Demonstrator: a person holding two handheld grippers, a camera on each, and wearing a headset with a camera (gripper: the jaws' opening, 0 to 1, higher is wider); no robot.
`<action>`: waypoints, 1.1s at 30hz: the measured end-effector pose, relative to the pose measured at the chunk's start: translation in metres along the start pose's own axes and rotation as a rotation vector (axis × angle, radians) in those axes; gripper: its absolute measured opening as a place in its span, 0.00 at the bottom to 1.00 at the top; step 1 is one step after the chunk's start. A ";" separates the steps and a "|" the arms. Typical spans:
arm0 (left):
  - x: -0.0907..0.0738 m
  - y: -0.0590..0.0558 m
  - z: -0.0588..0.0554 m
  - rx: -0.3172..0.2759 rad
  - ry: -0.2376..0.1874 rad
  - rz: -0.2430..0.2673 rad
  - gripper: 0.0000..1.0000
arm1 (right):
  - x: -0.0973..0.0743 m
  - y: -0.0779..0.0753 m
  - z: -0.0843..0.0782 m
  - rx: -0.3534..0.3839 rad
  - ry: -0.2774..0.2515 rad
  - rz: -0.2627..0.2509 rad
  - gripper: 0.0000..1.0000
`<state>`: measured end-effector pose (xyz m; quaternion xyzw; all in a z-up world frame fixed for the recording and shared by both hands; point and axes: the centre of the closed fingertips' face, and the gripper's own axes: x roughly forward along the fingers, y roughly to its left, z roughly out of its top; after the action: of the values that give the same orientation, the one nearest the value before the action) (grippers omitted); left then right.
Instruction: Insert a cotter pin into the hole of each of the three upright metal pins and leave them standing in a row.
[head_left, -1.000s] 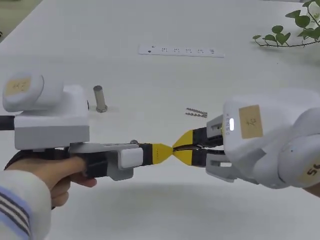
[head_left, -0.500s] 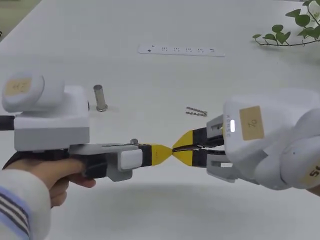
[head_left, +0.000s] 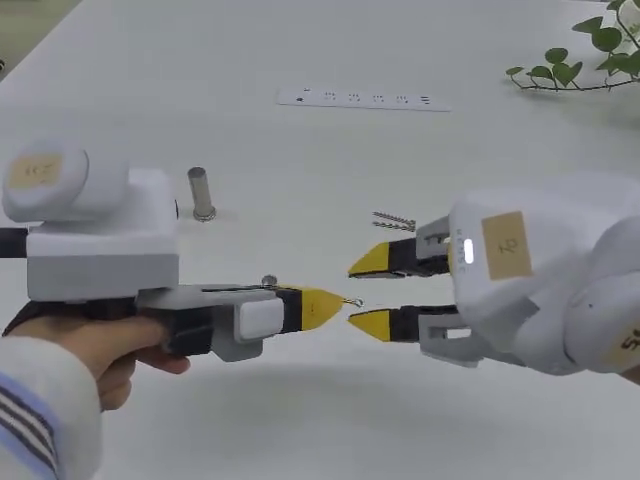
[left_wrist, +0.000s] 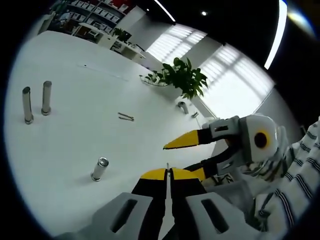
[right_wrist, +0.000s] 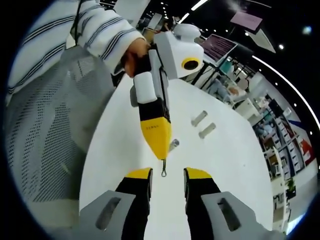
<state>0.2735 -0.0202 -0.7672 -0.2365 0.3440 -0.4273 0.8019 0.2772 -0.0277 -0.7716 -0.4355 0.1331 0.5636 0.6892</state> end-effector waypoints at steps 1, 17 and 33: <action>-0.001 0.001 -0.001 0.006 0.003 0.002 0.00 | -0.001 -0.001 -0.001 0.006 0.000 0.002 0.27; -0.011 -0.006 -0.005 0.302 0.024 -0.047 0.00 | -0.010 0.025 -0.012 0.491 -0.083 0.260 0.43; -0.015 -0.019 -0.024 0.559 0.089 -0.153 0.00 | -0.016 0.032 0.001 0.578 -0.156 0.348 0.24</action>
<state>0.2399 -0.0190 -0.7647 -0.0126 0.2290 -0.5747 0.7856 0.2430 -0.0376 -0.7747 -0.1485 0.3065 0.6433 0.6857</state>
